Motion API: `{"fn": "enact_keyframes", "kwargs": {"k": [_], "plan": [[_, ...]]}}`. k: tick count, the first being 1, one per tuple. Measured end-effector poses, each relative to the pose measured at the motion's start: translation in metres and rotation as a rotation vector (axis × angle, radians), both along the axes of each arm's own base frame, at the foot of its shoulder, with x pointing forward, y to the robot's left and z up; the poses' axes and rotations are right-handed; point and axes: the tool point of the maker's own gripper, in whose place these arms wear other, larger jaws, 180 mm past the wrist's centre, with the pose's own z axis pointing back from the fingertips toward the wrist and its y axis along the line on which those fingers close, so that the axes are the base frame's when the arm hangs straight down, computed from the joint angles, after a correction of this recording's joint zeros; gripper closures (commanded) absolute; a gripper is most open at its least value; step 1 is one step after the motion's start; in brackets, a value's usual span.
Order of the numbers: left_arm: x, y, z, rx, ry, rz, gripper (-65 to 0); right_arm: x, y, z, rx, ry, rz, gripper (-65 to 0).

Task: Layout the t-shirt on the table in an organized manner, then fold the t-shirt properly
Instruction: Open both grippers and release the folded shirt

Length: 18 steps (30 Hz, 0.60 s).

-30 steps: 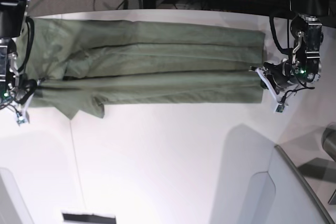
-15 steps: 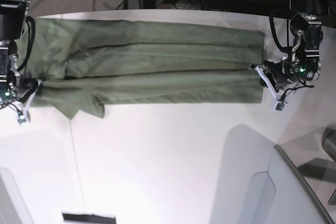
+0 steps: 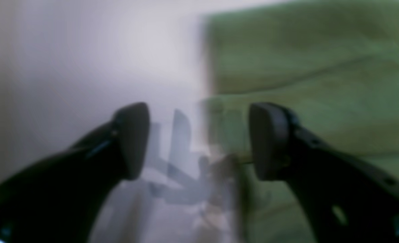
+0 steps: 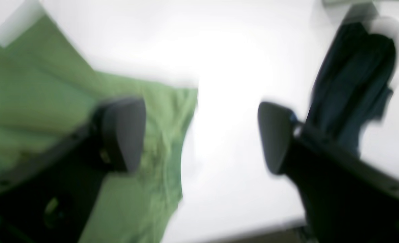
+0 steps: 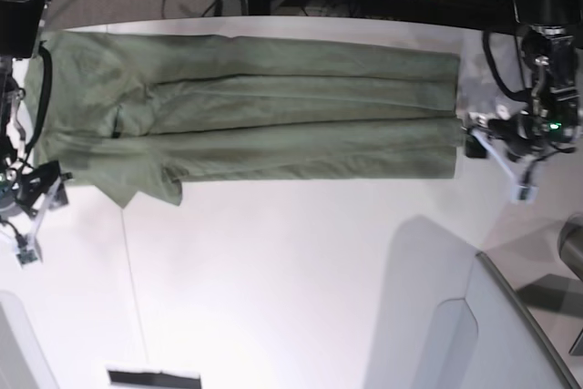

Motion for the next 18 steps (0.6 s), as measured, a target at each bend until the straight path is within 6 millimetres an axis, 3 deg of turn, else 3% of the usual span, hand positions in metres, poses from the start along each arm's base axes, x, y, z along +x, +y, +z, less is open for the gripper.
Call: {"fn": "enact_keyframes", "kwargs": {"k": [3, 6, 11, 18], "plan": [[0.014, 0.023, 0.042, 0.02, -0.138, 0.075, -52.3, 0.008, 0.03, -0.017, 0.035, 0.081, 0.138, -49.5], [0.007, 0.027, 0.058, 0.021, -0.19, 0.064, -51.0, 0.025, 0.053, -0.04, 0.115, 0.158, 0.221, -47.9], [-0.038, 0.045, 0.052, 0.025, -0.15, 0.026, -50.8, 0.033, 0.063, -0.069, 0.201, 0.21, 0.215, -35.4], [-0.099, 0.066, 0.04, 0.034, -0.069, 0.028, -50.8, 0.046, 0.076, -0.089, 0.303, 0.207, 0.212, -35.4]]}}
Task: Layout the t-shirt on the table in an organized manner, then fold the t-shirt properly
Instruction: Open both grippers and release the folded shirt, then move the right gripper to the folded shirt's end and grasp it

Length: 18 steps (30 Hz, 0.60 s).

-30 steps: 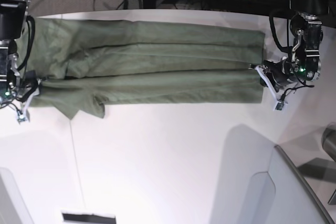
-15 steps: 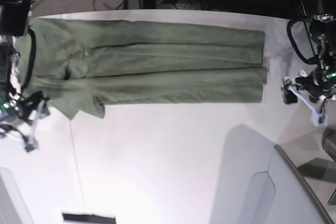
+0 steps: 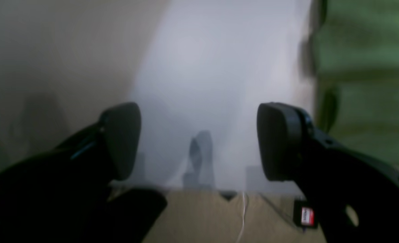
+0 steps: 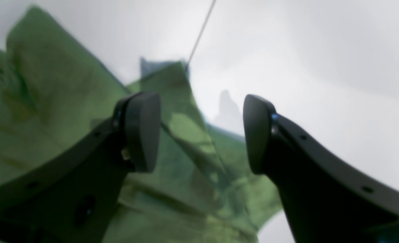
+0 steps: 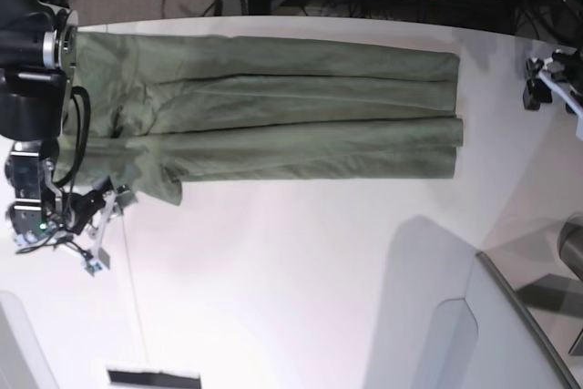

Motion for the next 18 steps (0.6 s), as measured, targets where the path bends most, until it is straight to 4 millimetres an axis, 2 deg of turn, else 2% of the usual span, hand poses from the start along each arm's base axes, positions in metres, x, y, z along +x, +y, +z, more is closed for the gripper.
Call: {"fn": "enact_keyframes", "kwargs": {"k": [5, 11, 13, 15, 18], "plan": [[-0.016, 0.007, -0.003, -0.004, 0.009, 0.044, -50.8, -0.003, 0.003, -0.014, 0.037, 0.034, -0.015, -35.4], [-0.014, 0.007, -0.002, -0.005, 0.003, 0.044, -50.8, -0.012, 0.014, -0.036, 0.115, 0.046, -0.035, -35.0], [-0.014, 0.006, -0.002, -0.006, 0.002, 0.043, -50.8, -0.009, 0.014, -0.036, 0.129, 0.031, -0.042, -34.7], [-0.014, 0.006, -0.001, -0.006, 0.0, 0.043, -50.8, -0.008, 0.014, -0.036, 0.132, 0.027, -0.042, -28.8], [-0.014, 0.006, -0.002, -0.006, 0.001, 0.043, -50.8, -0.008, 0.015, -0.036, 0.136, 0.024, -0.042, -5.6]]}}
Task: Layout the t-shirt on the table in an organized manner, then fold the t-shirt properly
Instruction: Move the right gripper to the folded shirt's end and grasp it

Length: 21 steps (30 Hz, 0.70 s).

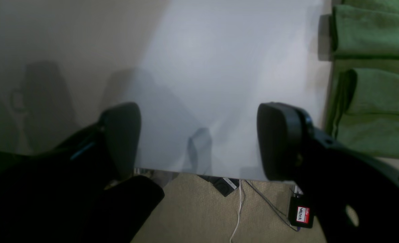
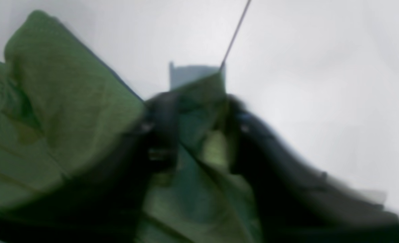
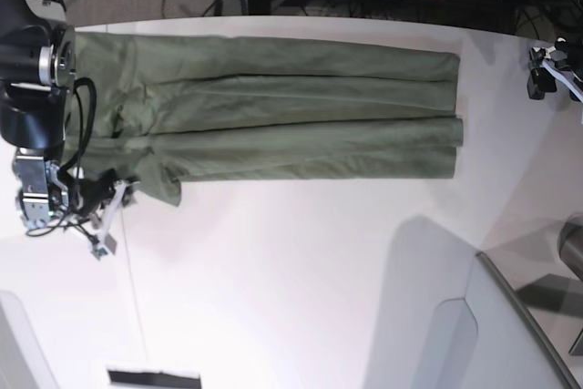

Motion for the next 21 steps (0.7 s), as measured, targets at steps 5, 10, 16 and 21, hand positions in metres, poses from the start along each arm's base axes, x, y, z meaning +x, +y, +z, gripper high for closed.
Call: {"fn": "enact_keyframes", "kwargs": {"k": [5, 10, 16, 21], "plan": [[0.0, 0.0, 0.0, 0.0, 0.0, -0.001, -50.8, 0.001, 0.002, 0.001, 0.001, -0.003, 0.006, -0.8], [0.0, 0.0, 0.0, 0.002, 0.003, -0.001, -50.8, 0.005, -0.004, 0.014, -0.056, -0.027, 0.028, -0.6], [0.001, 0.0, 0.0, 0.001, 0.001, -0.002, -50.8, 0.012, -0.015, 0.046, -0.153, -0.067, 0.049, -0.6], [0.004, -0.008, -0.005, -0.001, 0.019, -0.035, -50.8, -0.019, -0.025, 0.05, -0.252, 0.004, 0.064, -0.8]]}}
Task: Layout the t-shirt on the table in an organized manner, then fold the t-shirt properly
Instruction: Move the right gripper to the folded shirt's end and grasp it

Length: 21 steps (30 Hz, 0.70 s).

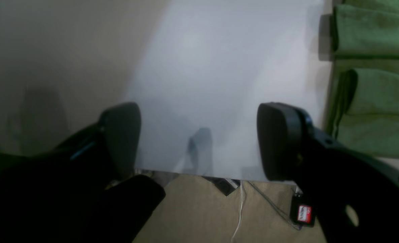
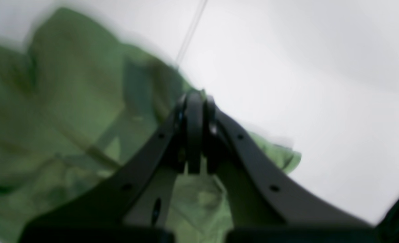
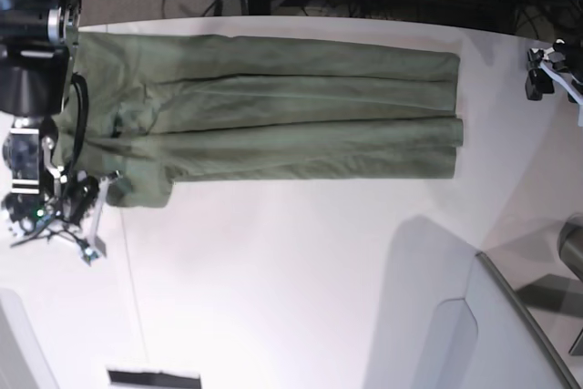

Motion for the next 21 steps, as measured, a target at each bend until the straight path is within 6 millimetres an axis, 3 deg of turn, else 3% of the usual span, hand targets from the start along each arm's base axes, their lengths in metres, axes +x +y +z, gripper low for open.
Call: {"fn": "enact_keyframes", "kwargs": {"k": [7, 11, 17, 21], "plan": [[0.014, -0.026, -0.011, -0.027, 0.022, -0.079, -50.8, -0.048, 0.013, 0.006, -0.061, 0.024, 0.023, -0.8], [0.03, -0.028, -0.007, -0.049, -0.026, -0.077, -50.8, -0.068, 0.012, 0.011, -0.096, 0.033, 0.031, -0.9], [0.031, -0.024, -0.016, -0.068, -0.004, -0.052, -50.8, -0.098, 0.012, 0.015, -0.129, 0.056, 0.038, -1.1], [0.033, -0.033, -0.021, -0.069, 0.019, -0.089, -50.8, -0.109, 0.009, 0.026, -0.165, 0.052, 0.04, -1.4]]}}
